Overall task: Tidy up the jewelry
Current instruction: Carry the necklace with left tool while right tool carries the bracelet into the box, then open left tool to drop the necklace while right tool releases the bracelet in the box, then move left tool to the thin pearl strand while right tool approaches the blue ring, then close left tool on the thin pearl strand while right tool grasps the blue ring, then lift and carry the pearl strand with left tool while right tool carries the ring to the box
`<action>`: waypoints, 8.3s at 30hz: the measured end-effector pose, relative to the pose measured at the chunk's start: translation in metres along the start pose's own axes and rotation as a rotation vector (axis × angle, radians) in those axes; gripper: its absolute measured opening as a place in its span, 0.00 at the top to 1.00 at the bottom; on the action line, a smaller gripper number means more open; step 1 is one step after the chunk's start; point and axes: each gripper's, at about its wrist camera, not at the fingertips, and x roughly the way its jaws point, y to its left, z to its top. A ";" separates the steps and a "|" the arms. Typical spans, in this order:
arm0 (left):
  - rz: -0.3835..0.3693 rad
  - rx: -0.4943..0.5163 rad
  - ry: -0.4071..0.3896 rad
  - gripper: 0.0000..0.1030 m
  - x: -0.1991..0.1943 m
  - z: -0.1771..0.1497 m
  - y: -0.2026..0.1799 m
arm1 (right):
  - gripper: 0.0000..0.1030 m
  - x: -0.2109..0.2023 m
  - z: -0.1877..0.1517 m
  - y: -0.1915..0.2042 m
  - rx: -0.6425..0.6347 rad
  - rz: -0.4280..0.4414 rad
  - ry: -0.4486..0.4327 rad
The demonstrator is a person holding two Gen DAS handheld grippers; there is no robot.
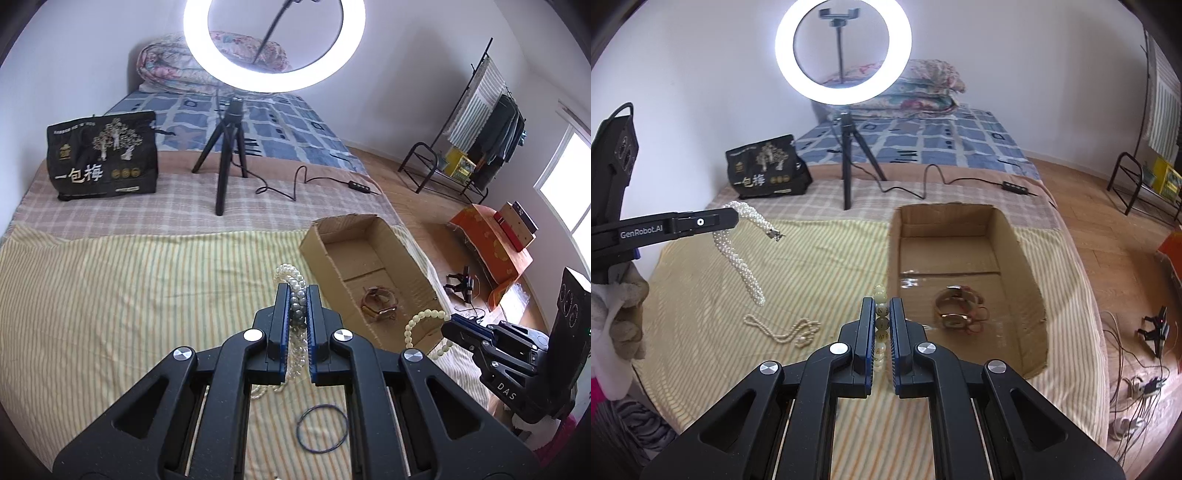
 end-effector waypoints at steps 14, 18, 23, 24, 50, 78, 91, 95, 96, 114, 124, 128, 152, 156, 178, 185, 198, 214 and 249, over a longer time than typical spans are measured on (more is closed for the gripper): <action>-0.080 0.030 -0.002 0.94 0.047 0.021 -0.056 | 0.94 0.007 -0.011 -0.047 0.076 -0.054 0.026; -0.110 0.014 0.007 0.94 0.063 0.024 -0.066 | 0.94 0.009 -0.012 -0.054 0.087 -0.060 0.030; -0.149 0.013 0.001 0.94 0.077 0.031 -0.082 | 0.94 0.016 -0.015 -0.064 0.103 -0.063 0.046; -0.153 0.016 0.001 0.94 0.080 0.033 -0.084 | 0.94 0.018 -0.015 -0.066 0.107 -0.064 0.049; -0.128 0.084 0.040 0.94 0.128 0.035 -0.104 | 0.94 0.043 -0.020 -0.074 0.105 -0.059 0.096; -0.036 0.170 -0.033 0.54 0.047 0.033 -0.064 | 0.57 0.007 -0.007 -0.037 0.054 -0.064 0.005; 0.057 0.169 -0.036 0.54 -0.010 0.017 0.014 | 0.57 -0.002 -0.013 0.021 -0.050 0.000 0.012; 0.057 0.171 -0.002 0.54 -0.013 0.004 0.032 | 0.57 0.003 -0.025 0.035 -0.094 0.015 0.046; 0.053 0.173 0.008 0.54 -0.014 0.000 0.037 | 0.57 0.004 -0.028 0.038 -0.103 0.016 0.054; -0.039 0.405 0.245 0.54 0.025 -0.073 0.033 | 0.57 0.029 -0.078 0.061 -0.163 0.061 0.229; -0.007 0.514 0.369 0.54 0.070 -0.104 0.030 | 0.57 0.053 -0.090 0.053 -0.165 0.075 0.329; 0.005 0.560 0.394 0.54 0.082 -0.110 0.025 | 0.57 0.060 -0.092 0.047 -0.131 0.097 0.360; 0.032 0.621 0.431 0.65 0.120 -0.120 0.023 | 0.56 0.098 -0.101 0.051 -0.128 0.077 0.412; 0.027 0.623 0.428 0.84 0.120 -0.120 0.020 | 0.67 0.097 -0.101 0.053 -0.134 0.069 0.402; 0.036 0.562 0.330 0.99 0.083 -0.109 0.019 | 0.97 0.076 -0.086 0.079 -0.203 0.054 0.300; 0.001 0.507 0.236 0.99 0.055 -0.082 0.012 | 0.97 0.058 -0.083 0.081 -0.212 0.045 0.253; -0.081 0.435 0.092 0.99 0.005 -0.045 -0.004 | 0.98 0.036 -0.066 0.079 -0.200 0.039 0.175; -0.167 0.435 0.001 0.99 -0.014 -0.020 -0.042 | 0.98 -0.004 -0.031 0.037 -0.130 -0.003 0.039; -0.263 0.404 -0.049 0.99 0.108 0.056 -0.122 | 0.98 0.014 -0.012 -0.079 0.043 -0.134 0.044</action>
